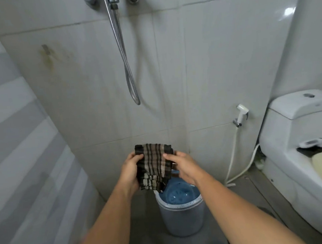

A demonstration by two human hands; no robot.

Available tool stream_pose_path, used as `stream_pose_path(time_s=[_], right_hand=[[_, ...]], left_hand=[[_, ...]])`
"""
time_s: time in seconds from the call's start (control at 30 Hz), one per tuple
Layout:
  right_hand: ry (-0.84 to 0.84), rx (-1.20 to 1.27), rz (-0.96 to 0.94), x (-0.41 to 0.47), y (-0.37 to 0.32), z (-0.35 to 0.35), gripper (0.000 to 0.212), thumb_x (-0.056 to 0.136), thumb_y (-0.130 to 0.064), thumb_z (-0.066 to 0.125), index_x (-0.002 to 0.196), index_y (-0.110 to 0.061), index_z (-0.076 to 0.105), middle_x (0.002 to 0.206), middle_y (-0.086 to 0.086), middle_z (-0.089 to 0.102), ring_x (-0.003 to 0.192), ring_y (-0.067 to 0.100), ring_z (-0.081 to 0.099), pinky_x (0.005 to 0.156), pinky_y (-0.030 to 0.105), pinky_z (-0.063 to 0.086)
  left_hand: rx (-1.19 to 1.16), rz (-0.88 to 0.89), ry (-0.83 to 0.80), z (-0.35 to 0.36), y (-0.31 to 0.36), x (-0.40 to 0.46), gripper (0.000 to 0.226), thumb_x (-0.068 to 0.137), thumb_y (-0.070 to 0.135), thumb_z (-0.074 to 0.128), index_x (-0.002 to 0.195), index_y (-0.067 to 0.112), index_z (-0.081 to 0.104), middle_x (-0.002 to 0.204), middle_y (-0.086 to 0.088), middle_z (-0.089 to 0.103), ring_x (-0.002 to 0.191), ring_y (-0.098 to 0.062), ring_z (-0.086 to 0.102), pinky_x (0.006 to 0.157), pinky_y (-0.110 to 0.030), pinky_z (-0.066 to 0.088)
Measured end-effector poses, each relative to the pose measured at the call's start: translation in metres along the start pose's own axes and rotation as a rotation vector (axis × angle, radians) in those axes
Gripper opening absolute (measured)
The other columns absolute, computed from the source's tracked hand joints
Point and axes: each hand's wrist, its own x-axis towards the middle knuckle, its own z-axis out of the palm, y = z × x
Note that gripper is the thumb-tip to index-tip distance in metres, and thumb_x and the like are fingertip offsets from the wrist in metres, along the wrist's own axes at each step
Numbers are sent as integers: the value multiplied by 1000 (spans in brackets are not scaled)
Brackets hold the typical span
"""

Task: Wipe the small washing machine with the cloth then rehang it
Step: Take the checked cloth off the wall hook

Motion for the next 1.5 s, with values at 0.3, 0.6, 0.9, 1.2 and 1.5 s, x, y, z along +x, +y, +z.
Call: stream_pose_path(time_s=[0.3,0.6,0.9,1.2,1.5], right_hand=[[408,-456,-414,-36,-6,9,19,76,-36,82,81,-23,69,79,-8,77,76,9,73,73,34,61],[450,-591,-571,-54,3,9,17,80,-30,81,96,-28,77,90,-13,72,84,2,69,79,28,58],[292,-792,-854,-76,3,-4,27,83,-29,71,110,-26,77,95,-15,73,81,9,66,75,29,56],[225,-918,-758,-87,13,-11,36,87,-38,66,121,-29,71,116,-14,61,105,3,61,92,30,53],[289,-894,-466,-103,32,-2,55,81,-30,69,132,-41,51,116,-11,69,103,17,66,84,38,57]], left_hand=[[217,-1,-33,19,-20,-35,23,86,25,72,103,15,61,92,-9,77,82,-23,75,62,-37,60],[213,-97,54,44,-17,-32,31,94,33,59,105,7,71,95,-17,76,85,-29,72,75,-41,59],[-64,-117,-66,58,-7,-31,50,79,12,74,121,-6,55,98,-28,65,91,-38,66,90,-50,51],[-77,-13,143,67,-14,-24,30,94,-2,46,122,9,42,105,-21,55,81,-27,58,68,-41,54],[38,-263,-6,59,-6,-49,40,85,26,68,115,2,58,98,-17,63,84,-33,64,65,-42,55]])
